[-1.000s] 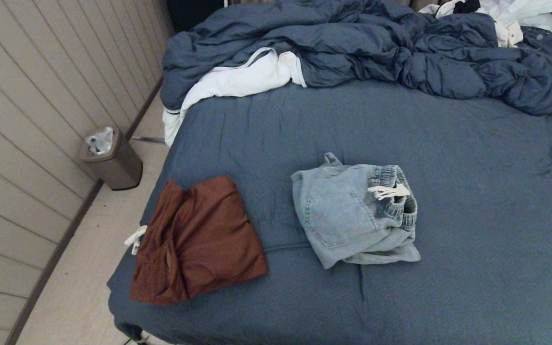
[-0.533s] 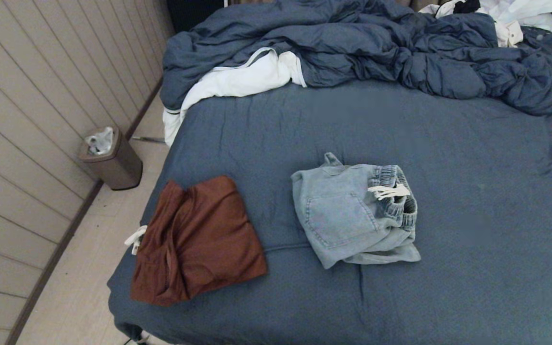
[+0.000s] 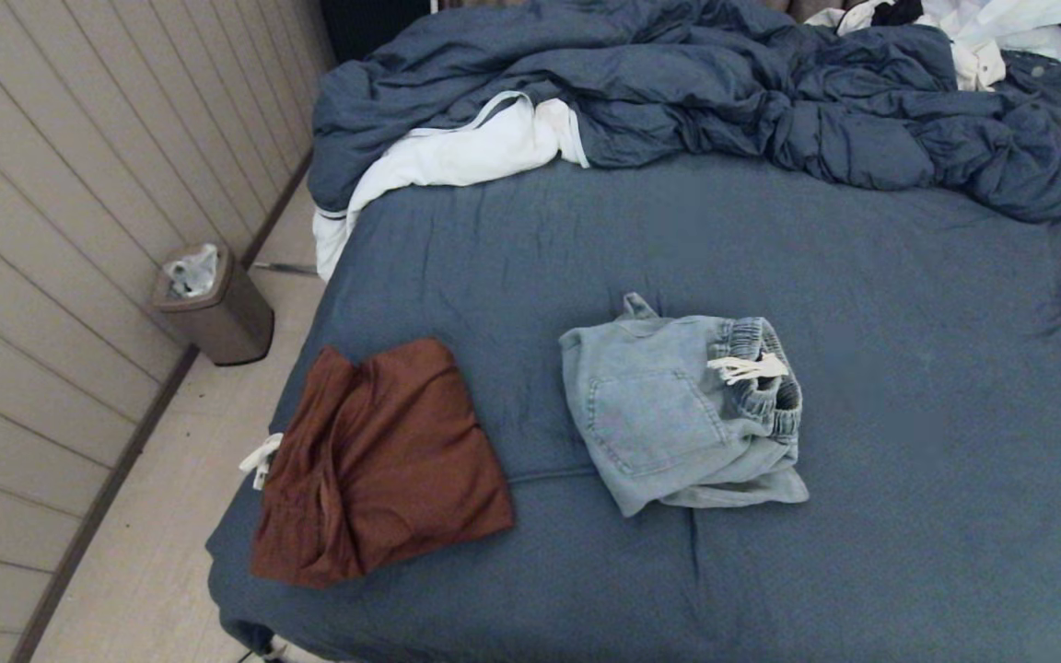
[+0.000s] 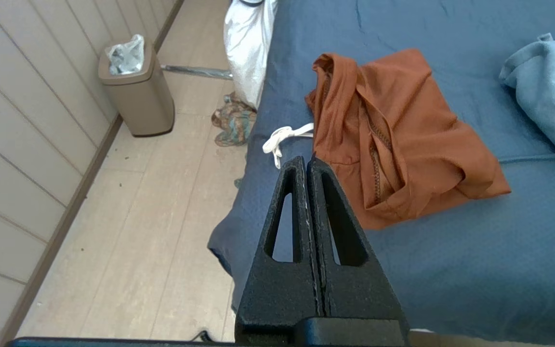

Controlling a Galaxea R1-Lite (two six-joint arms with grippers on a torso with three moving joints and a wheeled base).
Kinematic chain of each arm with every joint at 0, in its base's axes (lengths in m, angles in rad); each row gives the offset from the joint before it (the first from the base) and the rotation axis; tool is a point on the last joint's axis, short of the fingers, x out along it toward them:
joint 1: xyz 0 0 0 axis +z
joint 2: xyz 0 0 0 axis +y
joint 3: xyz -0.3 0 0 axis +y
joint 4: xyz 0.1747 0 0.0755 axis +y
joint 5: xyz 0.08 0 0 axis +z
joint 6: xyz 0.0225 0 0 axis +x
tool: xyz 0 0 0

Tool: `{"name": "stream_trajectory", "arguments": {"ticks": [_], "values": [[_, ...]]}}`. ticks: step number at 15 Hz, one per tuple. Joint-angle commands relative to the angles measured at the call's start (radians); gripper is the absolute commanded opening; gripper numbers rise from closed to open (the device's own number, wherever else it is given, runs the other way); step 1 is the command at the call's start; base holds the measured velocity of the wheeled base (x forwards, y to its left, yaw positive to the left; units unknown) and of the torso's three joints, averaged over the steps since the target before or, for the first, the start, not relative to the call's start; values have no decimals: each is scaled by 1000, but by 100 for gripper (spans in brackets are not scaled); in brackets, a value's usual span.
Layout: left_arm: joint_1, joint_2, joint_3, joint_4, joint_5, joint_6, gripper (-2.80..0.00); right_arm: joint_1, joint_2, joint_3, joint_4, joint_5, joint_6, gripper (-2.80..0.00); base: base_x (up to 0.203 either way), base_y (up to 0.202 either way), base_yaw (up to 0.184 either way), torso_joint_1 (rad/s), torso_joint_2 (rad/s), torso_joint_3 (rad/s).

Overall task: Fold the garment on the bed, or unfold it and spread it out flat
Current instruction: Unford the brown shorts

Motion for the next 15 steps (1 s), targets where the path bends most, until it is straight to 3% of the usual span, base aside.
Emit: {"name": "stream_trajectory", "arguments": {"ticks": [1,15], "values": [[0,3,0,-1,0,0,-280,0,5,0,0,0,0,-280,0,0,0,0,0,0],[0,3,0,-1,0,0,-280,0,3,0,0,0,0,-280,0,0,0,0,0,0]]}}
